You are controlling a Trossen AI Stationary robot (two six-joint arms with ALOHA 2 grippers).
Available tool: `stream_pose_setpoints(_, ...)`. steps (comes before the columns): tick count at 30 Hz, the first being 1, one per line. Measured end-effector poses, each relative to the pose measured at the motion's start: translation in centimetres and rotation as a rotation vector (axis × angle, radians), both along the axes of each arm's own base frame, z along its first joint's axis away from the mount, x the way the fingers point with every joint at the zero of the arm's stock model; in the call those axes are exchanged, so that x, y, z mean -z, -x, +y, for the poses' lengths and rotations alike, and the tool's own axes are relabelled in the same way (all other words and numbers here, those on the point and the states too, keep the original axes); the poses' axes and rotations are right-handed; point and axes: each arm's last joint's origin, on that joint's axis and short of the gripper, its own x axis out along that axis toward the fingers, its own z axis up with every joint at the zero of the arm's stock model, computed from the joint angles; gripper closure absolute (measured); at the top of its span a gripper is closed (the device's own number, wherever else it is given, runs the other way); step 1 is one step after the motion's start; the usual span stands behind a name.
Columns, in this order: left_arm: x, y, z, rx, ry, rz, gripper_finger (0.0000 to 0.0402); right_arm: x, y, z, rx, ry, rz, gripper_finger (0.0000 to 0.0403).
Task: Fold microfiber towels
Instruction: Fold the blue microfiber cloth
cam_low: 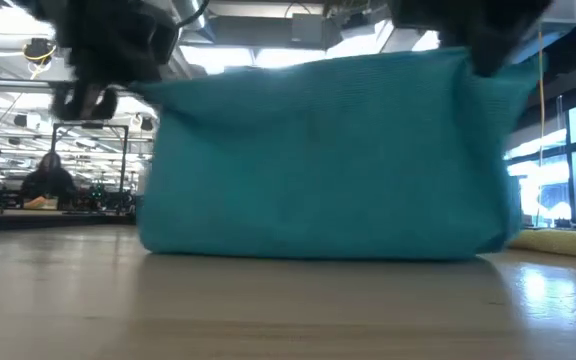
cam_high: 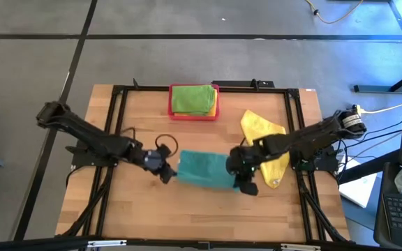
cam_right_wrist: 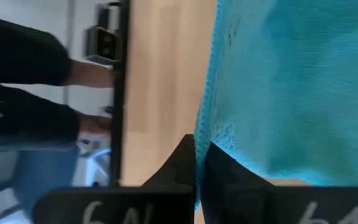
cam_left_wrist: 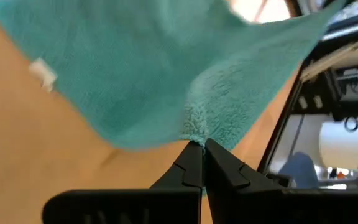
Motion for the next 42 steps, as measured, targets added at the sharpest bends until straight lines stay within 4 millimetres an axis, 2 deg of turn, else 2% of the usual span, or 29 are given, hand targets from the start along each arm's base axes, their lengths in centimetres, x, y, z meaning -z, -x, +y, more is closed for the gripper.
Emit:
stream_pose_setpoints(4, 1.9, -0.4, -1.3, 0.006, 0.039, 0.009, 0.0402, 1.6, 0.7, 1.5, 0.010, -0.048, 0.013, 0.0399)
stream_pose_setpoints(8, 2.9, -1.2, -1.2, -0.012, 0.037, 0.021, 0.0402, 2.5, 1.1, 1.4, 0.063, 0.013, 0.039, 0.0398)
stream_pose_setpoints(16, 3.5, -2.6, 1.5, -0.102, -0.029, 0.001, 0.0402, 3.4, 1.5, -1.6, 0.191, 0.262, 0.105, 0.0398)
stream_pose_setpoints(26, 3.8, -2.8, 4.9, -0.168, -0.110, 0.047, 0.0402, 3.8, 1.7, -4.2, 0.101, 0.399, 0.103, 0.0384)
stream_pose_setpoints(31, 3.9, -2.8, 5.2, -0.163, -0.118, 0.054, 0.0402, 3.9, 1.6, -4.8, 0.107, 0.418, 0.099, 0.0364)
stream_pose_setpoints(42, 4.2, -2.4, 5.1, -0.148, -0.129, 0.109, 0.0401, 4.3, 1.2, -5.5, 0.146, 0.449, 0.092, 0.0360)
